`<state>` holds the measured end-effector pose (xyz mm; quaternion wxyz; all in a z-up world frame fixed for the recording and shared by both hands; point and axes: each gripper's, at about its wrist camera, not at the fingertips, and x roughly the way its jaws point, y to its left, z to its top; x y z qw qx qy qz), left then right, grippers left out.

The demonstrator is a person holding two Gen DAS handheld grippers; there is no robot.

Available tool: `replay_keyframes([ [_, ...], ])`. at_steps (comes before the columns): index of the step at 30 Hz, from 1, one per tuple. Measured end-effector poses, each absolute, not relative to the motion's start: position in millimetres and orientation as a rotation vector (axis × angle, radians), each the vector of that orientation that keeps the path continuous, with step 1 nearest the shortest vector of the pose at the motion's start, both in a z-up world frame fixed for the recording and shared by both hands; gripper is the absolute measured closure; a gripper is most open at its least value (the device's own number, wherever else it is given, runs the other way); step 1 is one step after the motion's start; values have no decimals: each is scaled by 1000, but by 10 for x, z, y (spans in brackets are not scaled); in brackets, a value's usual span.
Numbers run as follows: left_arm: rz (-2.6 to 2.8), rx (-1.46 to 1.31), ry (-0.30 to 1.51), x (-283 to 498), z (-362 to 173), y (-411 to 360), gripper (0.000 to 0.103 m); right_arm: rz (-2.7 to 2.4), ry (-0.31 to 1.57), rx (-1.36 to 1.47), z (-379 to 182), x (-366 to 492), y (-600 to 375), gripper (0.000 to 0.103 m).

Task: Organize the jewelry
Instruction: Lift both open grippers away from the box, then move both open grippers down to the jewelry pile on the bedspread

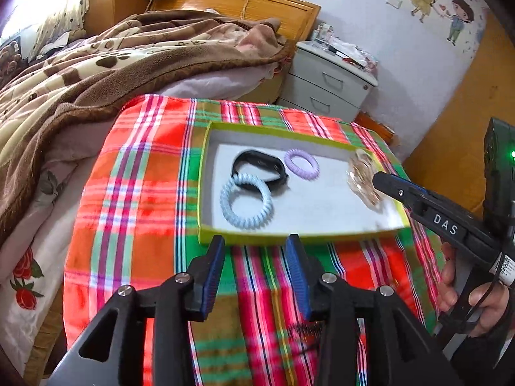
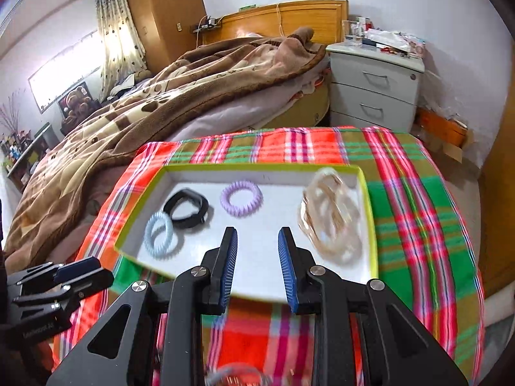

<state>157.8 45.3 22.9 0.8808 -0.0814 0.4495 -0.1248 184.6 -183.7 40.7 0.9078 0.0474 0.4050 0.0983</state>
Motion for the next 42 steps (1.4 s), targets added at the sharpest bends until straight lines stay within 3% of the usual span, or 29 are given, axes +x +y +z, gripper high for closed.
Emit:
replay_keyframes([
  [16, -327, -241, 939, 1044, 16, 555, 54, 115, 882, 127, 92, 1092, -2357, 75],
  [18, -337, -241, 921, 1001, -6, 565, 54, 118, 897, 130, 32, 1061, -2364, 70],
  [20, -318, -191, 884, 943, -5, 549, 53, 139, 907, 126, -17, 1042, -2329, 58],
  [39, -379, -154, 955, 864, -143, 397, 51, 104, 931, -72, -214, 1074, -1981, 58],
  [42, -373, -150, 958, 873, -141, 375, 51, 104, 925, -72, -214, 1062, -1982, 62],
])
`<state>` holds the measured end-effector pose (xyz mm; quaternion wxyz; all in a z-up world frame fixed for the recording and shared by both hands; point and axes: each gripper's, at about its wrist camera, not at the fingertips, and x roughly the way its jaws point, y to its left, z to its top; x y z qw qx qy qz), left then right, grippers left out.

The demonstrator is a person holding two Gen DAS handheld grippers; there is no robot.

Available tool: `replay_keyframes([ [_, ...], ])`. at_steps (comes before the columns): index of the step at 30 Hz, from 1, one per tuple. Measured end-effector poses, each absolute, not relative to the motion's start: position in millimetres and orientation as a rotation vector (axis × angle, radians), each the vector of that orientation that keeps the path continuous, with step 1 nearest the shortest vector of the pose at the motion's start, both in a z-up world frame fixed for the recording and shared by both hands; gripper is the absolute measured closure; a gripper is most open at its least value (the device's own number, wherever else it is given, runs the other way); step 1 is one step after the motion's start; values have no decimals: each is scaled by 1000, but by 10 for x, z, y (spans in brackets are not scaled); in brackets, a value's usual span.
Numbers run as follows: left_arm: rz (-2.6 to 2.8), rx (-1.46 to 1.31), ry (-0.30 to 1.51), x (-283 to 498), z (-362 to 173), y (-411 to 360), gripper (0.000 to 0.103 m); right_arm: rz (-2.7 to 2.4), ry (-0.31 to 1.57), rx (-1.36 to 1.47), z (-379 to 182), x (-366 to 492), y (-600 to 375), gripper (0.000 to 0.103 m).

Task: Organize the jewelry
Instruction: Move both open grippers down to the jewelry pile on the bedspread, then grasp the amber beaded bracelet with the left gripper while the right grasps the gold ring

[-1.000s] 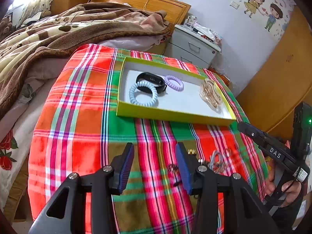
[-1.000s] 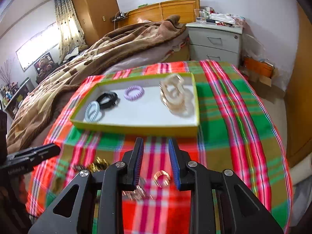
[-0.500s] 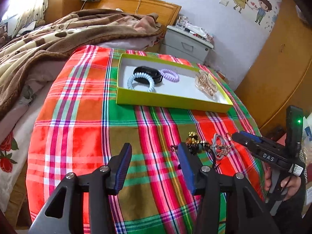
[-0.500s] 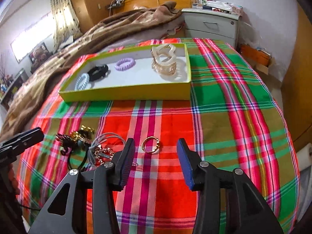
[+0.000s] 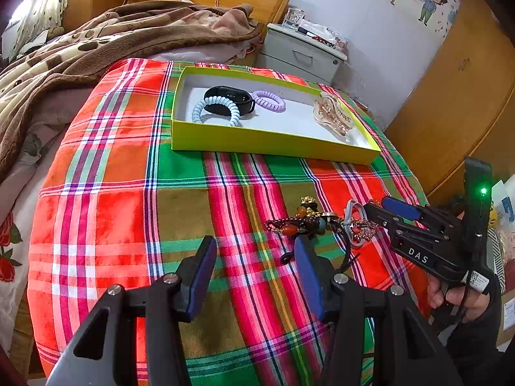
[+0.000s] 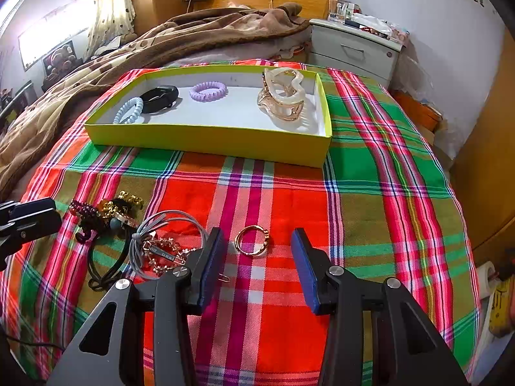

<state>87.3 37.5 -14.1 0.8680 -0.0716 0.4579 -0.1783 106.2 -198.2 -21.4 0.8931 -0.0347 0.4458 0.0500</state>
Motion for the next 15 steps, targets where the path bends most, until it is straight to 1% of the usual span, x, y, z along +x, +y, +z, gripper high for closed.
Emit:
replay_keyframes([
  [2, -368, -144, 959, 880, -136, 356, 51, 96, 920, -75, -210, 1052, -1996, 70],
  [3, -372, -145, 961, 882, -136, 345, 51, 92, 919, -73, -209, 1051, -2002, 72],
  [5, -377, -140, 962, 880, -132, 321, 51, 87, 917, -67, -203, 1041, -2027, 79],
  [15, -388, -114, 961, 882, -122, 200, 51, 89, 881, -1, -133, 990, -2149, 80],
])
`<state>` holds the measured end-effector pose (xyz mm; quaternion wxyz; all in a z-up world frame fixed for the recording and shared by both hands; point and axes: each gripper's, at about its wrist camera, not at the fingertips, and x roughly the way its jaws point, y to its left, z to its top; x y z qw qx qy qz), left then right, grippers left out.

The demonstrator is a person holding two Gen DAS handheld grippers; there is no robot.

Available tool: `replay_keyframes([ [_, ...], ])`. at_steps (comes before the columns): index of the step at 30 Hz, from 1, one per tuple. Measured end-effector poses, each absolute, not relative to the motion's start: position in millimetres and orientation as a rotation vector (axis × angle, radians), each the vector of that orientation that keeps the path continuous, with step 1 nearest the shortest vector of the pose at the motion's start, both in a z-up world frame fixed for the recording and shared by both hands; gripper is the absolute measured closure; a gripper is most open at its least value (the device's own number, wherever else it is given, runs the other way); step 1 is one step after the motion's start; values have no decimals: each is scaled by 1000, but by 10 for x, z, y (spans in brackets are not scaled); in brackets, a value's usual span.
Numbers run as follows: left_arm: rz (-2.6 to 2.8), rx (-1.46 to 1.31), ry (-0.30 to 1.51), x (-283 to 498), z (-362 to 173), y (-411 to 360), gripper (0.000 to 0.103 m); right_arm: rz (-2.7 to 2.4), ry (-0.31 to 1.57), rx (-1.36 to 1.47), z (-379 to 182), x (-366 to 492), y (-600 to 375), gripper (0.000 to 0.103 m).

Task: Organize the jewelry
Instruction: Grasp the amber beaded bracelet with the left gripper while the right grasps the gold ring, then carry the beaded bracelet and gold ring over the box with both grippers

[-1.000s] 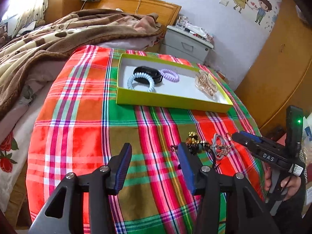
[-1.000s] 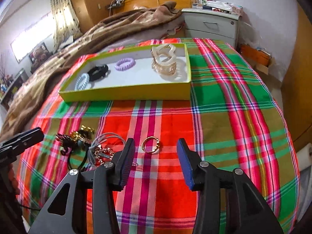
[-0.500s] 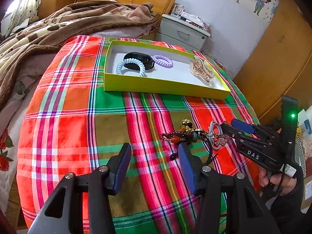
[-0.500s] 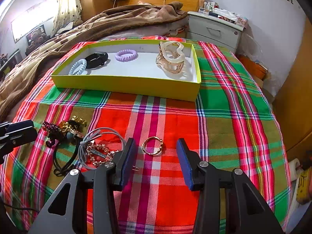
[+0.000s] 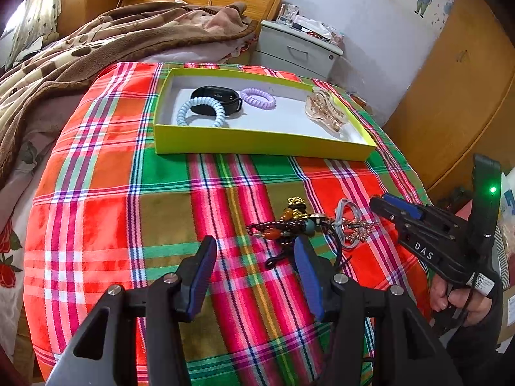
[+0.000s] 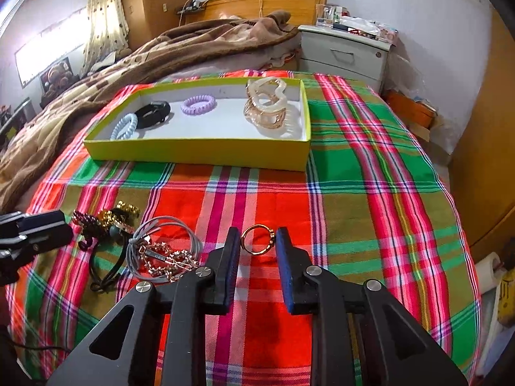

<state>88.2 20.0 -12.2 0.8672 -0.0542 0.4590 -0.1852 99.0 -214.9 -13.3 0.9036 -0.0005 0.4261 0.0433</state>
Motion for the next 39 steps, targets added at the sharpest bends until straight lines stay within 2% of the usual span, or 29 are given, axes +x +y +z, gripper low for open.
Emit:
replay_keyframes([
  [20, -352, 32, 969, 1025, -244, -170, 51, 104, 861, 55, -83, 901, -2238, 79],
  [29, -347, 11, 963, 992, -217, -134, 74, 101, 858, 59, -72, 898, -2250, 80],
  [39, -358, -22, 940, 944, -124, -43, 76, 96, 850, 57, -43, 871, -2234, 79],
])
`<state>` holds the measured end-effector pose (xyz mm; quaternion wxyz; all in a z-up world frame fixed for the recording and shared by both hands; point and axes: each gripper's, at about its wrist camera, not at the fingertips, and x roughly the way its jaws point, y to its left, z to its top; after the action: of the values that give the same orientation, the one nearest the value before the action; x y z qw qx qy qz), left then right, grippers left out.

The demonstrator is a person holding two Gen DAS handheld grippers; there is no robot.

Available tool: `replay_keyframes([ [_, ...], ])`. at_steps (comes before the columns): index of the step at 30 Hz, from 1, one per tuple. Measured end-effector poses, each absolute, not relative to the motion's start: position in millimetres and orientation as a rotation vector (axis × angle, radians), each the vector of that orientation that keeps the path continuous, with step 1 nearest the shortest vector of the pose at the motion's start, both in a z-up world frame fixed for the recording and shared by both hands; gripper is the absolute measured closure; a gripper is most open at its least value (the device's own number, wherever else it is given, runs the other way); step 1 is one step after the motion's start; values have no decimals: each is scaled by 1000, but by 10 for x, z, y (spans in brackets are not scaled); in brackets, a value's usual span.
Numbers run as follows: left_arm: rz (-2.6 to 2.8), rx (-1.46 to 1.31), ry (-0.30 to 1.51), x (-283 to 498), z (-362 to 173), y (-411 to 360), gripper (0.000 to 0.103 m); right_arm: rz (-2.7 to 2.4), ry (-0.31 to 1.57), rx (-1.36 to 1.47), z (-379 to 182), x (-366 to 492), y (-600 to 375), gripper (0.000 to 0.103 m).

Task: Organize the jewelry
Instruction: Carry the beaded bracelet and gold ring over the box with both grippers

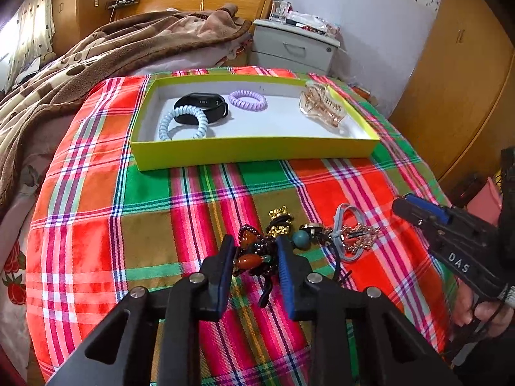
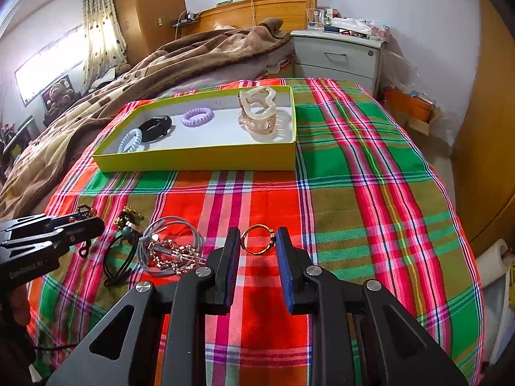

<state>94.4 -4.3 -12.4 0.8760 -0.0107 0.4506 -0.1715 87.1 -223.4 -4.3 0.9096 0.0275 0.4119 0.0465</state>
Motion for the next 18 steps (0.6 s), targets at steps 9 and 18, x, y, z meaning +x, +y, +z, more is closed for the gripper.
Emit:
replay_keyframes([
  [9, -342, -62, 933, 977, -35, 81, 76, 98, 827, 55, 73, 861, -2223, 79],
  [18, -317, -79, 885, 1105, 175, 210, 76, 123, 795, 60, 289, 1061, -2170, 79],
])
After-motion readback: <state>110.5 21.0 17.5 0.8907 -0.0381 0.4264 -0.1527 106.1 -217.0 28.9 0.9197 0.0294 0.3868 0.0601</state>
